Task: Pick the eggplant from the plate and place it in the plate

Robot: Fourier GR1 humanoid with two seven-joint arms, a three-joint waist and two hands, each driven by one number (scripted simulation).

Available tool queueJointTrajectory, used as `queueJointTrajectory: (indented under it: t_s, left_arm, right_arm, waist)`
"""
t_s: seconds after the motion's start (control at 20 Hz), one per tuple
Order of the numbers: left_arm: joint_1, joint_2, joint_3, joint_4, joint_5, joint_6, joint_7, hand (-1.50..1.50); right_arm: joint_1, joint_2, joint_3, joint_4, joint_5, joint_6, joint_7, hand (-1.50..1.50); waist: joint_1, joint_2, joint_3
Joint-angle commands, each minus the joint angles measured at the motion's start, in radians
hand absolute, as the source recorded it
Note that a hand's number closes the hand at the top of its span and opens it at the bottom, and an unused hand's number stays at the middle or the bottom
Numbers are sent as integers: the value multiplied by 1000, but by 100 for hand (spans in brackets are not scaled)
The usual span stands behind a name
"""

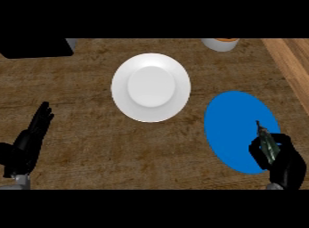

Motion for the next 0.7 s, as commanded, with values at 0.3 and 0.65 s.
queueJointTrajectory:
  t_s: [0.3,0.65]
  left_arm:
    - [-16,-13,-30,-2,-10,-16,-11,0]
    - [-29,-27,-53,-12,-12,-24,4,0]
  right_arm:
    - [-26,43,181,-189,317,-130,331,150]
    - [-132,43,312,-264,550,33,650,150]
  waist:
    - [62,20,20]
    - [107,26,25]
